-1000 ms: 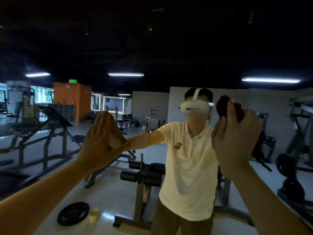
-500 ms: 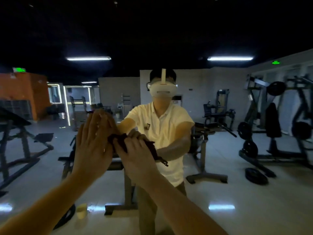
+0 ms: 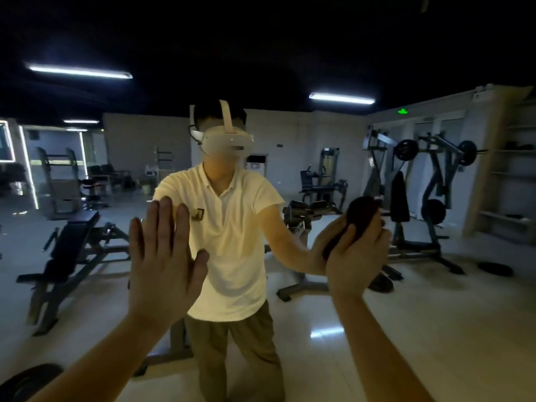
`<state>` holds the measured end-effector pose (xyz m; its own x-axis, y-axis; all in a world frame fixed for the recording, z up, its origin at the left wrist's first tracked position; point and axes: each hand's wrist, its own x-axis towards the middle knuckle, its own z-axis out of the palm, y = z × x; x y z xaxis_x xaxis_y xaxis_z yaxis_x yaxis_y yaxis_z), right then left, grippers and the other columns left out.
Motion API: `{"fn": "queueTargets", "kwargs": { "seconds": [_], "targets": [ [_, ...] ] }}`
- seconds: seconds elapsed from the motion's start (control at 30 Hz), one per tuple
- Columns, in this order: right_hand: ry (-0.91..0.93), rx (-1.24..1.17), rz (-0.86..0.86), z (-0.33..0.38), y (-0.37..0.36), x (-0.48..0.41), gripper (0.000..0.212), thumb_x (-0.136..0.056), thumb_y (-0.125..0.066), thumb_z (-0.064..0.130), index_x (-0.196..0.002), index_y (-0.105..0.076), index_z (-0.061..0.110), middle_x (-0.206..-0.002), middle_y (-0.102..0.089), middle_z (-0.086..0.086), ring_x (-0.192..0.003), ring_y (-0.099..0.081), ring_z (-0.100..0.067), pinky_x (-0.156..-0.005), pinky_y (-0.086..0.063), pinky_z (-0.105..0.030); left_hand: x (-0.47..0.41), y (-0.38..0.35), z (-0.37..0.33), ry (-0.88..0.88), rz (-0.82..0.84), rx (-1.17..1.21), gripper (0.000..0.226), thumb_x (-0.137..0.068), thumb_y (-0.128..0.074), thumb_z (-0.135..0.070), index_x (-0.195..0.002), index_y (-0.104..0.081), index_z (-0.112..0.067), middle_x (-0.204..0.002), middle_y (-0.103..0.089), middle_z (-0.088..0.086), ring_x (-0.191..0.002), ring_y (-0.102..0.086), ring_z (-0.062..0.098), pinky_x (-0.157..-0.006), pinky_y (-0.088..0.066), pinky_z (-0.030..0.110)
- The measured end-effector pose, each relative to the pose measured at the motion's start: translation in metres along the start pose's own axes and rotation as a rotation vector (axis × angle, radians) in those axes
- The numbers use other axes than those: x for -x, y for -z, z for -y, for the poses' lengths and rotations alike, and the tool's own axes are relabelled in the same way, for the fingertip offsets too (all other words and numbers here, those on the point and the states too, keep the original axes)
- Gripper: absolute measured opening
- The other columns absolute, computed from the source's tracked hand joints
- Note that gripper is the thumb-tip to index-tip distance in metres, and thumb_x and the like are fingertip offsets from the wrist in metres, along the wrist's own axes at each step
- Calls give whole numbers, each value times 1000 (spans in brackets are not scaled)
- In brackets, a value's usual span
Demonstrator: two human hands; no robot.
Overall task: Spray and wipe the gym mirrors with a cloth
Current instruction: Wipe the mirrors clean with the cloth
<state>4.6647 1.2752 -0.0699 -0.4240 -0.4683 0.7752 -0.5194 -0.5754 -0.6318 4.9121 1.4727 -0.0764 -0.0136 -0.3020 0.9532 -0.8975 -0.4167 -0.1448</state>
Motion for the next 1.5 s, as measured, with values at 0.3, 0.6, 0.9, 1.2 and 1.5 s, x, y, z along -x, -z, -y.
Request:
{"fn": "queueTargets", "kwargs": {
  "seconds": [0.3, 0.6, 0.9, 1.2, 1.5],
  "targets": [
    [511, -45, 280, 79, -3, 152, 51, -105, -48, 35, -150, -41, 13, -131, -57, -14, -118, -57, -26, -101, -54, -42, 1, -4, 2, -32, -43, 74, 82, -101, -42, -44, -164, -16, 1, -171, -10, 28, -160, -10, 44, -126, -10, 67],
    [311, 236, 300, -41, 36, 61, 43, -106, -47, 24, -147, -44, 13, -122, -61, -19, -102, -62, -33, -87, -55, -50, 1, -4, 1, -10, -19, 86, 82, -103, -44, -44, -165, -11, -1, -172, -5, 26, -161, -5, 42, -126, -10, 66],
    [287, -16, 343, 59, 9, 140, 49, -111, -29, 40, -148, -41, 11, -126, -58, -19, -104, -60, -31, -87, -54, -43, 1, -5, 3, 0, 11, 85, 84, -103, -47, -45, -165, -13, 0, -172, -6, 26, -161, -4, 41, -125, -14, 68],
    [702, -39, 456, 44, 7, 176, 57, -100, -64, 30, -151, -41, 19, -127, -60, -11, -110, -58, -25, -92, -55, -42, 1, -4, 2, -20, 10, 51, 84, -103, -47, -45, -165, -12, 0, -172, -7, 27, -161, -2, 41, -127, -10, 65],
    [156, 74, 222, -15, 28, 63, 44, -104, -52, 24, -146, -46, 9, -111, -56, -25, -87, -58, -37, -77, -53, -51, 0, -5, 1, -4, 1, -5, 83, -102, -41, -49, -164, -18, 2, -171, -11, 28, -160, -8, 44, -128, -6, 62]
  ]
}}
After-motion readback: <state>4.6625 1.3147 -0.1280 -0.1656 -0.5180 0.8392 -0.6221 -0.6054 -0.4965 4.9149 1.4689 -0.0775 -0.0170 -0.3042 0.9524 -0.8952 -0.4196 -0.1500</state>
